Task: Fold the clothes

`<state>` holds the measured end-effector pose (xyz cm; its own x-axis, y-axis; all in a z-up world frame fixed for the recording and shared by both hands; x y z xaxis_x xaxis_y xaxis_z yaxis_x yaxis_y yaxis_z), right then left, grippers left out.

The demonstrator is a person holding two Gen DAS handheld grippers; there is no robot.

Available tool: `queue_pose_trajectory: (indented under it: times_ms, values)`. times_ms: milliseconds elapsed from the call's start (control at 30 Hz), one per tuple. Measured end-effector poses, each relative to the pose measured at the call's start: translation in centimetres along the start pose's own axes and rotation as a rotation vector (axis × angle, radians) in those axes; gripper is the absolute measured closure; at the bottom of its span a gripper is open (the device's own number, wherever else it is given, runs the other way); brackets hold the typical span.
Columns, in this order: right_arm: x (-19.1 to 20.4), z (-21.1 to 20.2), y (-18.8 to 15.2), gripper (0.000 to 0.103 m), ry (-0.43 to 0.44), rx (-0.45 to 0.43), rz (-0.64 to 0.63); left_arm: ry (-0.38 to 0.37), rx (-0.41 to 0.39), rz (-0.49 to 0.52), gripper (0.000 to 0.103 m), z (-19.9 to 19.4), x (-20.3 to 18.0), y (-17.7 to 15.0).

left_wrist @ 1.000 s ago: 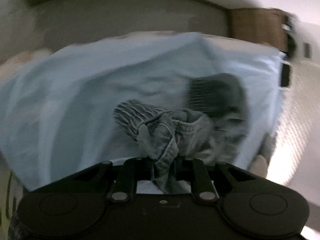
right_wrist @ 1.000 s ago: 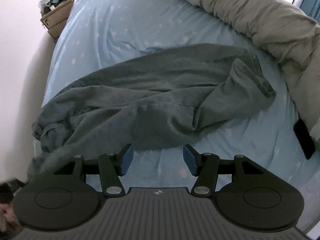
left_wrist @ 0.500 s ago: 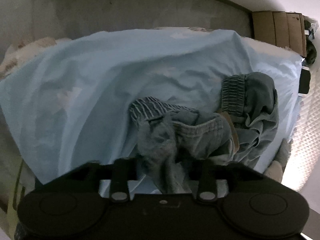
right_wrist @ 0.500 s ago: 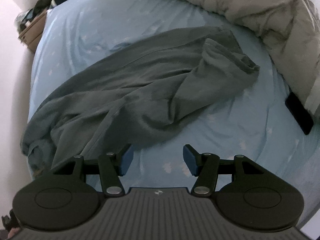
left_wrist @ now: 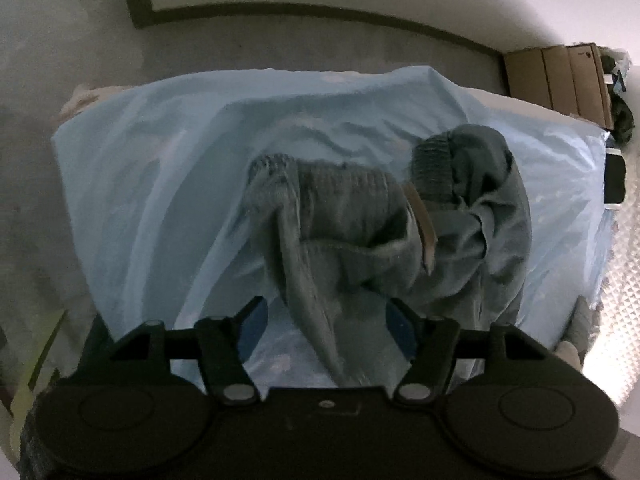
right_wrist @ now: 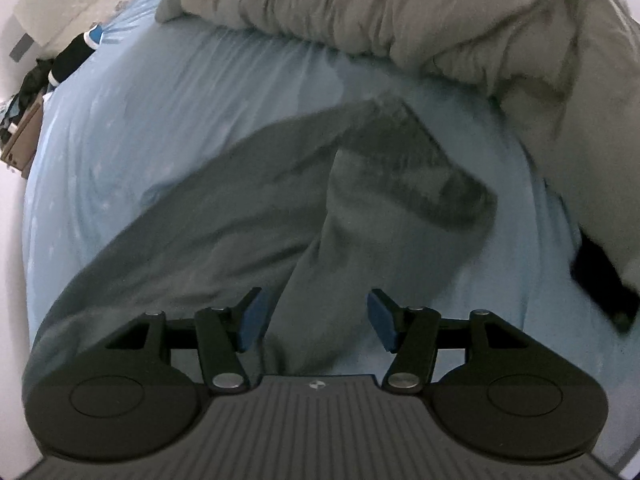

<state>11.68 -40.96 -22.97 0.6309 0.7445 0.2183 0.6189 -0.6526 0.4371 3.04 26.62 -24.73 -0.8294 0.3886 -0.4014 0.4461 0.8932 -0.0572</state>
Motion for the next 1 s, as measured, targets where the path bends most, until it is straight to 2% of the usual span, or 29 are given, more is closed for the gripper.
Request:
queue_pose_trajectory:
  times_ms: [100, 233, 433, 467, 600, 633, 667, 833, 933, 1000]
  values:
    - [-1.3, 3.0, 3.3, 0.043, 0.016, -0.004, -0.041, 0.036, -0.031, 0.004, 0.041, -1.1, -0.9, -2.7]
    - [-2.4, 7.2, 6.5, 0.043, 0.019, 0.015, -0.109, 0.047, -0.043, 0.035, 0.041, -2.1, -2.4, -6.1]
    - [-2.4, 12.2, 8.9, 0.045, 0.041, 0.071, -0.148, 0.052, -0.059, 0.067, 0.041, -3.5, -3.6, -9.9]
    - [-2.3, 12.9, 9.0, 0.047, 0.051, 0.087, -0.153, 0.052, -0.063, 0.069, 0.041, -3.8, -3.8, -10.2]
    - [-2.0, 15.0, 8.8, 0.066, 0.046, 0.150, -0.195, 0.045, -0.077, 0.066, 0.041, -4.5, -4.3, -10.9]
    - [-2.1, 15.0, 8.8, 0.074, 0.057, 0.153, -0.196, 0.044, -0.078, 0.066, 0.041, -4.5, -4.6, -11.0]
    - [-2.3, 14.7, 8.7, 0.087, 0.078, 0.152, -0.186, 0.043, -0.078, 0.064, 0.041, -4.4, -4.8, -11.1]
    - [-4.6, 10.6, 8.8, 0.091, 0.174, 0.086, -0.118, 0.039, -0.057, 0.065, 0.041, -3.4, -6.0, -11.6]
    - [-6.6, 6.1, 8.2, 0.097, 0.199, 0.039, -0.146, 0.039, -0.041, 0.082, 0.041, -2.8, -6.9, -12.0]
    - [-8.3, 3.4, 7.5, 0.097, 0.200, 0.016, -0.173, 0.025, -0.033, 0.096, 0.040, -2.3, -7.5, -12.2]
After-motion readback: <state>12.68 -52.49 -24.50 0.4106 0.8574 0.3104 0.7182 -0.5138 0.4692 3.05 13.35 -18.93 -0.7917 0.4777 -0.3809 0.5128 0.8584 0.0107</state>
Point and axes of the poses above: each gripper's, at about its wrist camera, not at the fingertips, and z roughly the way its jaws point, x to its left, y to its top, the point moved 1 cm from there along z, roughly the way its jaws point, and after that the axes turned 6 degrees about -x, right-handed, at the moved point
